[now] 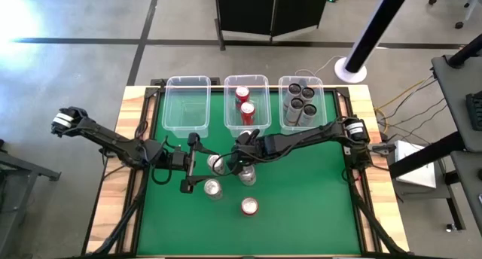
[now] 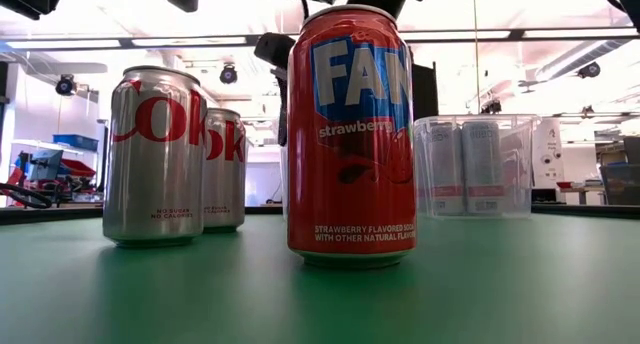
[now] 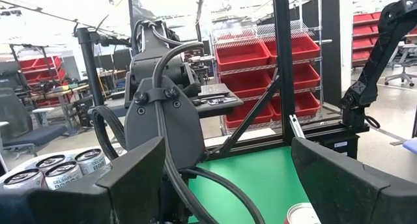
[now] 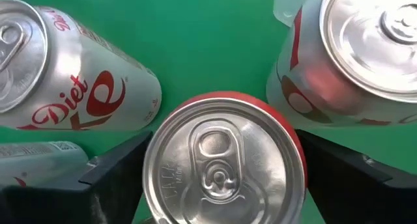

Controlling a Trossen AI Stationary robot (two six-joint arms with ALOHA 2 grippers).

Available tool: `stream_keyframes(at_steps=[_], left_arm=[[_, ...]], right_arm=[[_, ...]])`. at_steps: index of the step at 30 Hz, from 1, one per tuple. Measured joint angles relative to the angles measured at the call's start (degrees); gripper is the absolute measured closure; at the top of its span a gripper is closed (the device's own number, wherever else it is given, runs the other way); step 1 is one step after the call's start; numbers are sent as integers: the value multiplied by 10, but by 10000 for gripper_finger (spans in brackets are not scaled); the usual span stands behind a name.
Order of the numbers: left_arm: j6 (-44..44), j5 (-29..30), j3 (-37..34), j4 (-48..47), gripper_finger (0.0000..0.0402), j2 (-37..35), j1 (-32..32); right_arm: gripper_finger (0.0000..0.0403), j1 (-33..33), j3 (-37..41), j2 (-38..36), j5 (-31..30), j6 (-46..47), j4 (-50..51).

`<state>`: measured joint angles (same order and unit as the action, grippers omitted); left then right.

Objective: Sort soda cans
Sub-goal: Put the top orange soda can into the top center transparent bin aligned with the other orange soda cans

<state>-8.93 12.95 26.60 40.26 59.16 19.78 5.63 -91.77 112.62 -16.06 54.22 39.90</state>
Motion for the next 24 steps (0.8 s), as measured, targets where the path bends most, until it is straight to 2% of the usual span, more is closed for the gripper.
stream_keyframes(at_steps=[5, 12, 18, 24], left_arm=[[0, 0, 0, -1, 86, 0, 0], [-4, 0, 0, -2, 86, 0, 0], [-5, 0, 0, -17, 86, 0, 0], [-6, 0, -1, -28, 86, -8, 0]], right_arm=[[34, 0, 0, 0, -2, 7, 0], [100, 0, -1, 0, -5, -3, 0], [108, 0, -15, -13, 0, -63, 18], [108, -1, -84, -65, 7, -146, 54]])
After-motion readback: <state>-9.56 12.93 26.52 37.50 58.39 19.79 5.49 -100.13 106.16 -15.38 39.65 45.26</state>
